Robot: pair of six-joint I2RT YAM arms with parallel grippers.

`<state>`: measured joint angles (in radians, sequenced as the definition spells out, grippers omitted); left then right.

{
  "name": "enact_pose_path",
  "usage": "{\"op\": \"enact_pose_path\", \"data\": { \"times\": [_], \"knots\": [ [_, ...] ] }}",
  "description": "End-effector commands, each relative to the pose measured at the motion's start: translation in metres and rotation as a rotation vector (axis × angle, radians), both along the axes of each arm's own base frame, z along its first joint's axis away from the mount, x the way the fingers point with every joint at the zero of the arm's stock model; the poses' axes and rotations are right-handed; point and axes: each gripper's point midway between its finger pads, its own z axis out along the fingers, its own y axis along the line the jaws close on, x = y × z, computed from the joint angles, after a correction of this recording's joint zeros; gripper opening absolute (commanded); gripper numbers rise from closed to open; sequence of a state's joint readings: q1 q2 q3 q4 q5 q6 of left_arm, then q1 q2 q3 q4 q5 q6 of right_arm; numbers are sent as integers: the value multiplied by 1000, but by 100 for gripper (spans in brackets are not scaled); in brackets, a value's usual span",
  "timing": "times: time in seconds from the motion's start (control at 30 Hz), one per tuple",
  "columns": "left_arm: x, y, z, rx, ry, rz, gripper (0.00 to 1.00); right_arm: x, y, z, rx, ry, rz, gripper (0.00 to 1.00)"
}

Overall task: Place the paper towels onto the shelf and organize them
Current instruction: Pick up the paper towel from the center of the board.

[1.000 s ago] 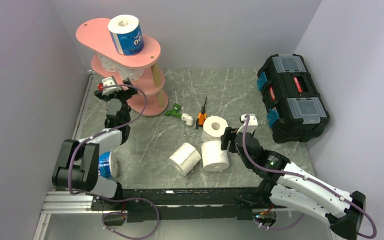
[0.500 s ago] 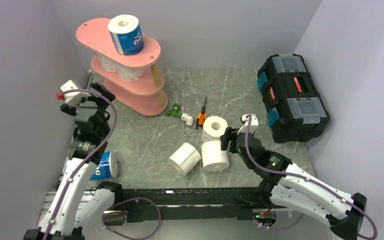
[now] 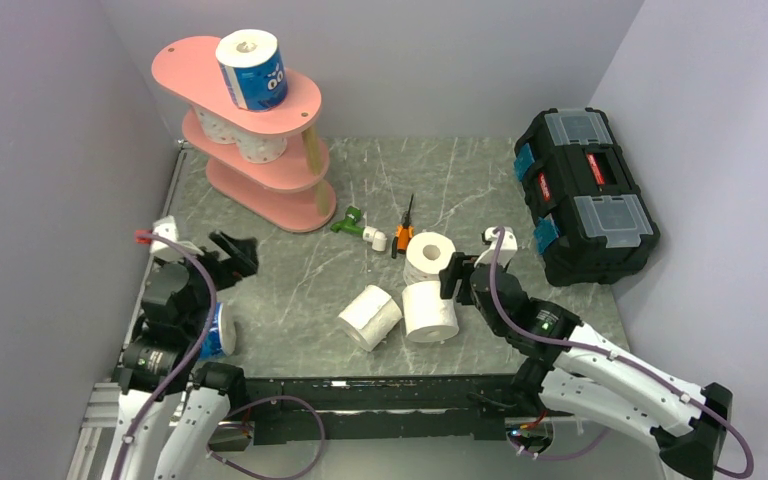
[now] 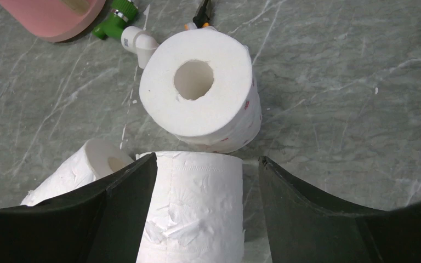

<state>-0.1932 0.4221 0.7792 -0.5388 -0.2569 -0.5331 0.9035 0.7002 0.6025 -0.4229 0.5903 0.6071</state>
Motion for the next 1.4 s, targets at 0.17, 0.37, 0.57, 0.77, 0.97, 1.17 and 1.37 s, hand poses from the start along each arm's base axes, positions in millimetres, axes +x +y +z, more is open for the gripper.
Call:
{"op": "enact_pose_path", "data": {
  "times": [0.17, 0.37, 0.57, 0.77, 0.97, 1.17, 1.37],
  "knots": [
    [-19, -106, -43, -211, 95, -529, 95, 6, 14, 12, 68, 24, -12, 73],
    [-21, -116, -76, -243, 169, -479, 95, 26, -2, 6, 132, 95, -100, 79],
    [-19, -121, -102, -304, 229, -449, 95, 53, -18, 16, 133, 140, -151, 79],
    [-19, -107, -98, -277, 203, -388, 97, 71, -16, 7, 148, 220, -117, 80],
    [-22, -87, -95, -211, 198, -315, 99, 74, 4, -10, 131, 300, -21, 80],
    [-21, -86, -110, -203, 228, -307, 99, 75, 4, -36, 122, 348, -38, 80],
    [-20, -86, -115, -200, 227, -301, 99, 78, 4, -44, 117, 354, -53, 76]
  ]
}}
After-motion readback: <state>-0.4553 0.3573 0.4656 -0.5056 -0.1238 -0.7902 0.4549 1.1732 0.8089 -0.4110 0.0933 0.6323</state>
